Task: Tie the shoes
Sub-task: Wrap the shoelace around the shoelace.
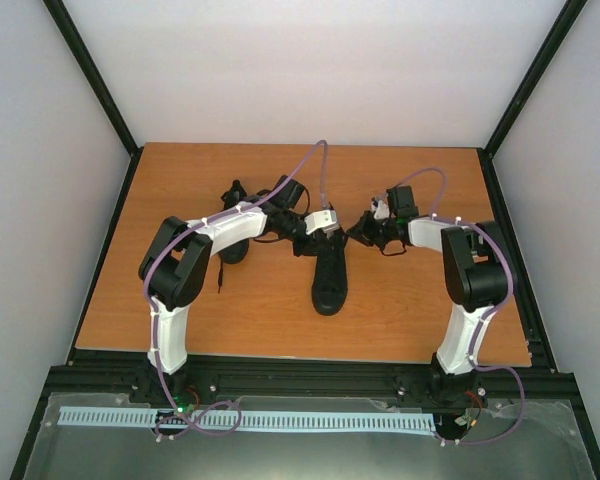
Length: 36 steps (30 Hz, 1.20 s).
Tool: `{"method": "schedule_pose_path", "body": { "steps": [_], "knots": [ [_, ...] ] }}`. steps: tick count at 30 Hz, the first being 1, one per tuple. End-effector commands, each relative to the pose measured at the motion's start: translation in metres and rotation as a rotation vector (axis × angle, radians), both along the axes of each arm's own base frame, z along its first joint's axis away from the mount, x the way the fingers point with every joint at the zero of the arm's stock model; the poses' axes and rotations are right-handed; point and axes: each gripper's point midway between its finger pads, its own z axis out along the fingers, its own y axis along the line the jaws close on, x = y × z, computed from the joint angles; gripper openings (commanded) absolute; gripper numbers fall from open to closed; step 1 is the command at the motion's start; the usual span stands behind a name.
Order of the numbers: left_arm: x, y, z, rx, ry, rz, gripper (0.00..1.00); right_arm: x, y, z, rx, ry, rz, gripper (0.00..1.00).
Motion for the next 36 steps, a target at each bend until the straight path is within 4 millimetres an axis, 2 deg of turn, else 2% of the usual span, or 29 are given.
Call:
{"method": "schedule_pose_path", "body": {
  "steps": [1, 4, 6, 7, 9, 15, 25, 32, 36],
  "knots": [
    [0.000, -0.004, 0.026, -0.041, -0.043, -0.016, 0.01, 0.013, 0.000, 0.051, -0.008, -0.201, 0.023, 0.03],
    [-0.002, -0.004, 0.028, -0.037, -0.023, -0.022, 0.01, 0.018, 0.011, 0.082, -0.037, -0.337, 0.092, 0.03],
    [-0.002, -0.004, 0.030, -0.040, -0.024, -0.024, 0.01, 0.021, 0.015, 0.096, -0.038, -0.394, 0.131, 0.03],
    [-0.003, -0.004, 0.031, -0.041, -0.024, -0.025, 0.01, 0.016, 0.030, 0.102, -0.020, -0.419, 0.178, 0.03],
    [-0.003, -0.004, 0.032, -0.042, -0.027, -0.027, 0.01, 0.012, 0.043, 0.110, 0.005, -0.456, 0.234, 0.03],
    [-0.005, -0.002, 0.034, -0.041, -0.029, -0.032, 0.01, -0.004, 0.070, 0.111, 0.054, -0.476, 0.357, 0.03],
    [-0.006, 0.001, 0.037, -0.043, -0.034, -0.035, 0.01, -0.013, 0.089, 0.088, 0.036, -0.413, 0.440, 0.04],
    [-0.006, 0.000, 0.035, -0.042, -0.024, -0.034, 0.01, -0.009, 0.075, 0.094, -0.075, -0.417, 0.387, 0.25],
    [-0.005, 0.000, 0.032, -0.038, -0.018, -0.029, 0.01, -0.005, 0.065, 0.104, -0.122, -0.420, 0.334, 0.28]
  ]
}}
